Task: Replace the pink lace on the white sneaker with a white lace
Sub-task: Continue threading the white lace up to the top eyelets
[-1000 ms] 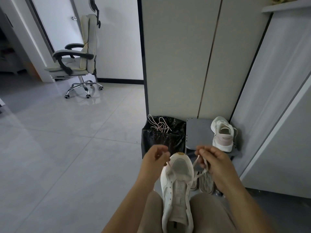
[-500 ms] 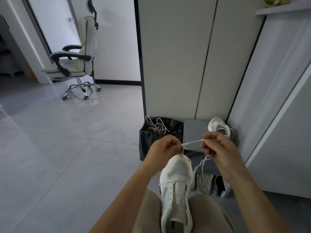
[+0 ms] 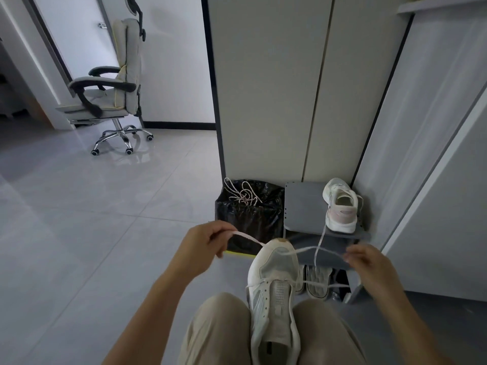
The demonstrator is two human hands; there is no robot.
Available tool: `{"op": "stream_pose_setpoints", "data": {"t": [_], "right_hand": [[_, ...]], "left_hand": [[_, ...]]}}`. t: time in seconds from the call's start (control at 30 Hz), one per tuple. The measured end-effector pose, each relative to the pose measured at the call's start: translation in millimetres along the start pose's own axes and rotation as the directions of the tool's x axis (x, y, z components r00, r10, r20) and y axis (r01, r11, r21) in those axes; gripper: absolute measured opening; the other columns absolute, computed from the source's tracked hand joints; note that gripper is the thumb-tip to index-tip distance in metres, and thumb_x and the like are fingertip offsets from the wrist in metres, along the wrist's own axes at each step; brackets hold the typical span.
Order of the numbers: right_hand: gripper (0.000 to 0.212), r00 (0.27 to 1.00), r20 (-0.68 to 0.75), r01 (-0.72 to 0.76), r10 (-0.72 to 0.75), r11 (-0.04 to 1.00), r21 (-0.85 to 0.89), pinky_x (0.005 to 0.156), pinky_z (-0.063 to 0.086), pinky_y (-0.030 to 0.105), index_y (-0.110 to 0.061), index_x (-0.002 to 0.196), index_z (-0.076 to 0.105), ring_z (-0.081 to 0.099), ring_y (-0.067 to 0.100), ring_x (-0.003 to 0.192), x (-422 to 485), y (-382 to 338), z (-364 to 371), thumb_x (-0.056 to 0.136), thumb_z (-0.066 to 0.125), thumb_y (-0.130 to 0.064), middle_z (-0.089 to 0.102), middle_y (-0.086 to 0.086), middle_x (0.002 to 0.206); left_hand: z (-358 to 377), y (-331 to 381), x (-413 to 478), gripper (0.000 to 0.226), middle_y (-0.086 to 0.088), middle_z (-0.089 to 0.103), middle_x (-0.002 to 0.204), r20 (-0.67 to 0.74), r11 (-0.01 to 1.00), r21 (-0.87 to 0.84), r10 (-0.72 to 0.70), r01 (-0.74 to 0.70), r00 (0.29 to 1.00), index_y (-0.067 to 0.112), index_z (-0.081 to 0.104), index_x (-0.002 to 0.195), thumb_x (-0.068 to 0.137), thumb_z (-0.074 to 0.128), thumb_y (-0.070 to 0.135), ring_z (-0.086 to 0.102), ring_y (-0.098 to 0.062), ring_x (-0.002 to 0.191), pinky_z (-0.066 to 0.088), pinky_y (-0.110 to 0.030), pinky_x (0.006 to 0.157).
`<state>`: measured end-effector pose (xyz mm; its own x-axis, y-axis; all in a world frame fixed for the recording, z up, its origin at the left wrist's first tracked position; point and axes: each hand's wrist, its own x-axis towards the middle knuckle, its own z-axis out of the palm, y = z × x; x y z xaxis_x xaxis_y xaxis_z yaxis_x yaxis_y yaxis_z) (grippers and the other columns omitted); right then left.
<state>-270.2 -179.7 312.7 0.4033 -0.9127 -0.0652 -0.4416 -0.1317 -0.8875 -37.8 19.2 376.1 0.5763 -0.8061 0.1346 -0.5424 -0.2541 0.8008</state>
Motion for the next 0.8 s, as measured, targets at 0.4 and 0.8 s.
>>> {"op": "stream_pose_setpoints", "data": {"t": [0.4,0.8], "right_hand": [[0.022,0.907,0.256,0.328,-0.334,0.942,0.065,0.06,0.044,0.01,-0.036,0.074,0.062,0.059,0.0,0.063,-35.7,-43.0,55.1,0.085,0.065,-0.017,0.066,-0.016,0.068],[0.01,0.943,0.193,0.226,-0.272,0.947,0.229,0.048,0.038,0.01,-0.016,0.084,0.074,0.046,0.001,0.044,-41.0,-42.4,36.4,0.085,0.064,-0.014,0.054,-0.004,0.047]], "left_hand": [[34.3,31.7,2.4,0.017,0.01,0.061,0.062,0.11,0.978,-0.209,0.047,-0.024,0.993,0.019,0.063,0.082,0.084,0.063,0.002,0.052,0.004,0.051,0.04,-0.009,0.053],[-9.0,-16.3,-19.0,0.009,-0.002,0.054,0.054,0.087,0.703,-0.627,-0.366,0.337,0.926,0.001,0.06,0.077,0.085,0.056,-0.004,0.042,-0.009,0.04,0.034,-0.017,0.038]]}}
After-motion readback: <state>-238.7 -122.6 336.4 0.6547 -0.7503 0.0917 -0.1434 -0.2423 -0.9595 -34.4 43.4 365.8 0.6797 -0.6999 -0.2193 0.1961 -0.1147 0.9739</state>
